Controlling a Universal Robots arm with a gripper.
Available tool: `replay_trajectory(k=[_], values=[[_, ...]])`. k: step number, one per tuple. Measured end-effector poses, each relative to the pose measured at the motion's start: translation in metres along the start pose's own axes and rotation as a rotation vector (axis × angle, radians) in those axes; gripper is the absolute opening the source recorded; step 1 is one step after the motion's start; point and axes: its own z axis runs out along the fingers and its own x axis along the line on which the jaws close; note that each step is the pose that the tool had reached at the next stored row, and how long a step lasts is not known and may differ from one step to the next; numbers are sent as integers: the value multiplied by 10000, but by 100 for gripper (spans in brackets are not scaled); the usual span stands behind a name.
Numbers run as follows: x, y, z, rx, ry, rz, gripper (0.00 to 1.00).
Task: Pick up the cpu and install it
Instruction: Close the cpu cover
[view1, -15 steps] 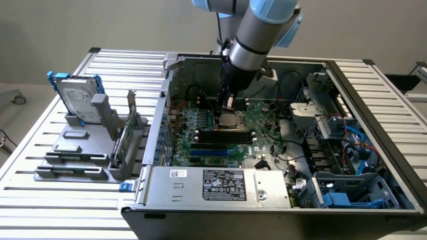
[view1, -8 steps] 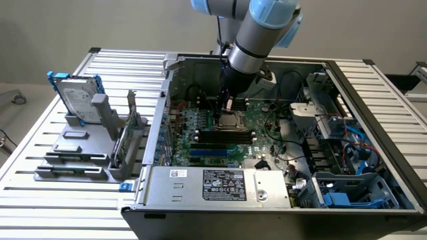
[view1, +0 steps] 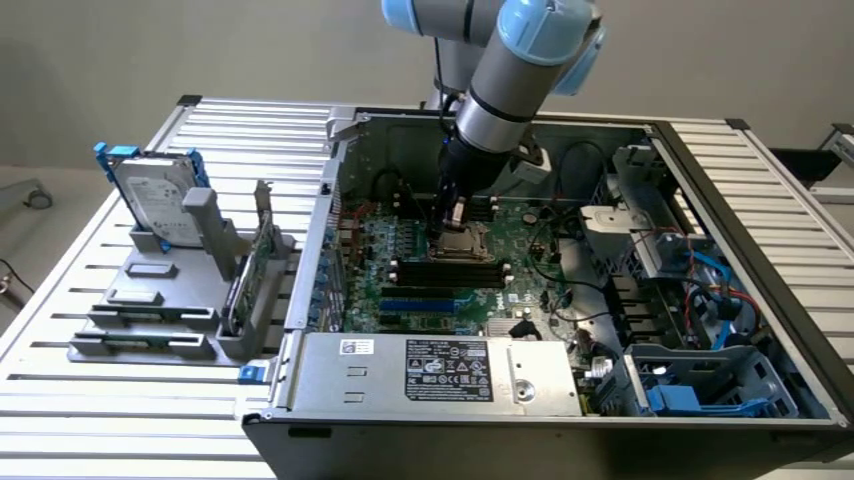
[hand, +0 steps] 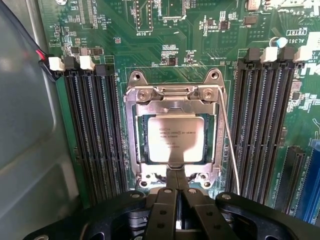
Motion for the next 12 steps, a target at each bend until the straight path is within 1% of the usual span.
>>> replay_trajectory(k=[8,12], values=[[-1,5,19,10,120,-33,11],[-2,-2,4,70,157,-33,11]])
